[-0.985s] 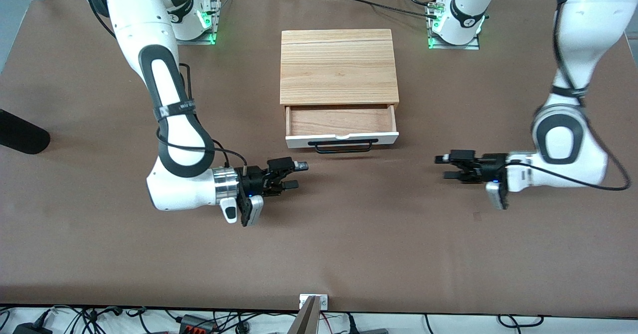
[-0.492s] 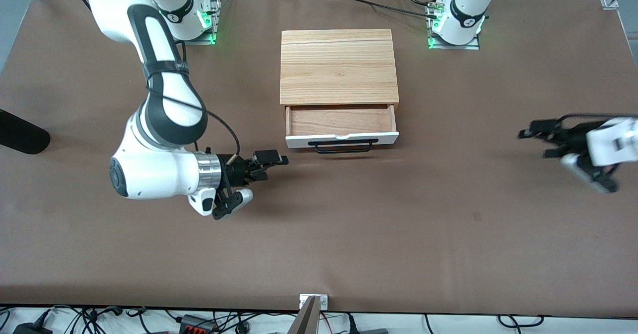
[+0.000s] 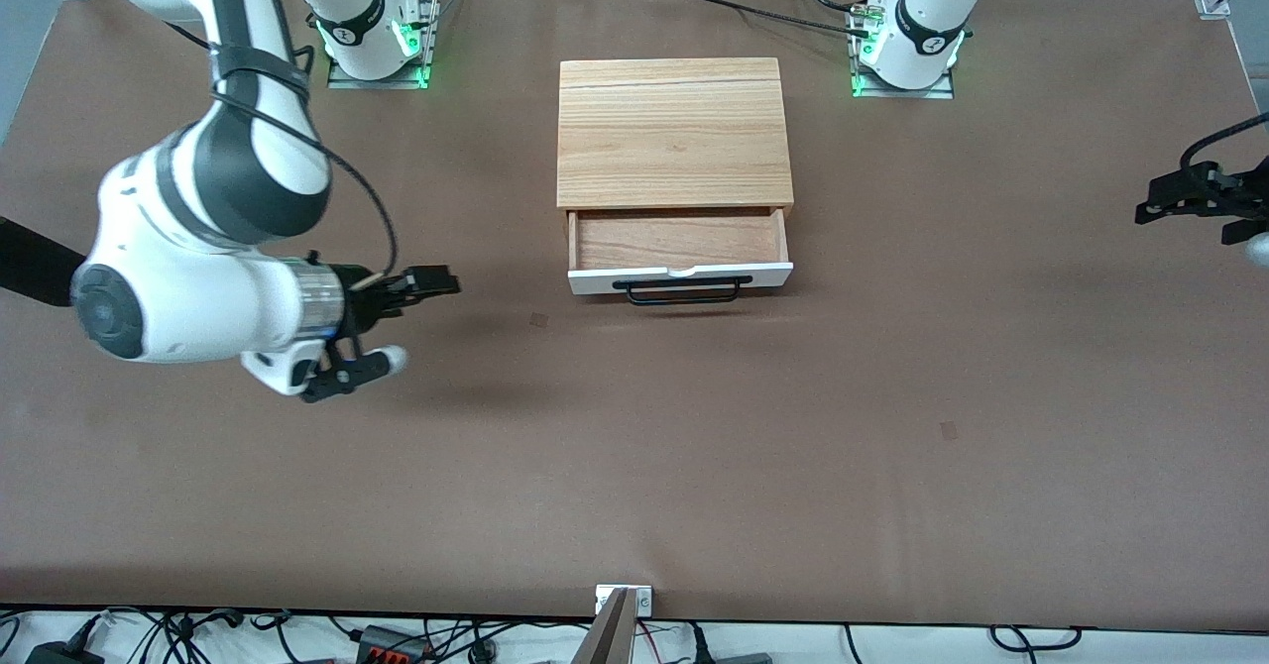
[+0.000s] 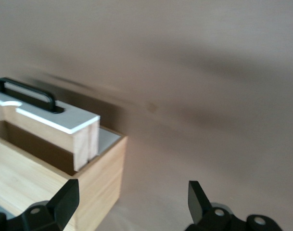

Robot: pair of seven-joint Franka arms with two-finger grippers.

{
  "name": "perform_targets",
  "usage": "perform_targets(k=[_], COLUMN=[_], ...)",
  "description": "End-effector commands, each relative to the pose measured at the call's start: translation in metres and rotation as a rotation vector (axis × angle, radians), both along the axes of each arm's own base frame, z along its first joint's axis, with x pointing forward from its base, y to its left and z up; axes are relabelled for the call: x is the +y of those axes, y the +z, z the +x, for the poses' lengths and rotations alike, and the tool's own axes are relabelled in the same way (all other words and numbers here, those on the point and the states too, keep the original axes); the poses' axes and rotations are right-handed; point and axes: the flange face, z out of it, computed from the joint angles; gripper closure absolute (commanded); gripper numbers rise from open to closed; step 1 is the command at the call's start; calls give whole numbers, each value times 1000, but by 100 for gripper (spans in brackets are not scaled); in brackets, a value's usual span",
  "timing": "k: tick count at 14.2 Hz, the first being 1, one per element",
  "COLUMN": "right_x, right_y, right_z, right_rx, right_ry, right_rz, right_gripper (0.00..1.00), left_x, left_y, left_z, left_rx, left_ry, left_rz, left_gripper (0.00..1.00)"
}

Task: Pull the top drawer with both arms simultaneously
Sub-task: 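Open both grippers and draw them back away from the drawer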

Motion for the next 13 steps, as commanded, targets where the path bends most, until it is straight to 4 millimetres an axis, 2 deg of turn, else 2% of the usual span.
perform_targets(k=[1,4,7,8,10,11,13], right_x=[-26,-60,-79,-85,-105,-130,-171], right_y=[37,63,71,79,85,92,101], right_z=[-10,-28,-39,-40,-37,-31,-19], right_rx=[-45,-58,-22,-51,-77,-115,-194], right_ry=[-26,-49,-41,-34,-57,-98,-161], right_rz=[-116,-192,-298,-349,-390,-390,-396], right_gripper=[0,0,0,0,0,0,0], left_x=[-9,-9,-12,-25,-45,-54,-55], left_y=[4,4,12,20,19,16,11], left_z=[2,3,0,-9,-31,-39,-54], left_rx=[6,1,-8,-11,11,4,-38], left_ry=[70,73,57,39,15,13,15], left_rz=[48,38,39,41,59,67,70], left_gripper=[0,0,0,0,0,0,0])
